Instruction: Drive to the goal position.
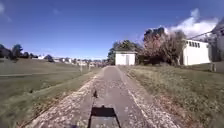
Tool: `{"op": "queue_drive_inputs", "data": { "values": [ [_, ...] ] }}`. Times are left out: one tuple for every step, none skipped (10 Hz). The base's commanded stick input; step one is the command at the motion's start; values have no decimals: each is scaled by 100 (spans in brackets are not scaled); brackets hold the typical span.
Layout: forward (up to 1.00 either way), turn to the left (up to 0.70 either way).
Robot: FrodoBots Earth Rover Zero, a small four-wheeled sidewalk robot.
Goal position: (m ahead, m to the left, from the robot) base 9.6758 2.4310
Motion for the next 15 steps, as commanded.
{"op": "queue_drive_inputs", "data": {
  "values": [
    [70,0],
    [70,0],
    [70,0],
    [70,0],
    [70,0],
    [70,0],
    [70,0],
    [70,0],
    [70,0],
    [70,0],
    [70,0],
    [70,0],
    [70,0],
    [70,0],
    [70,0]
  ]
}}
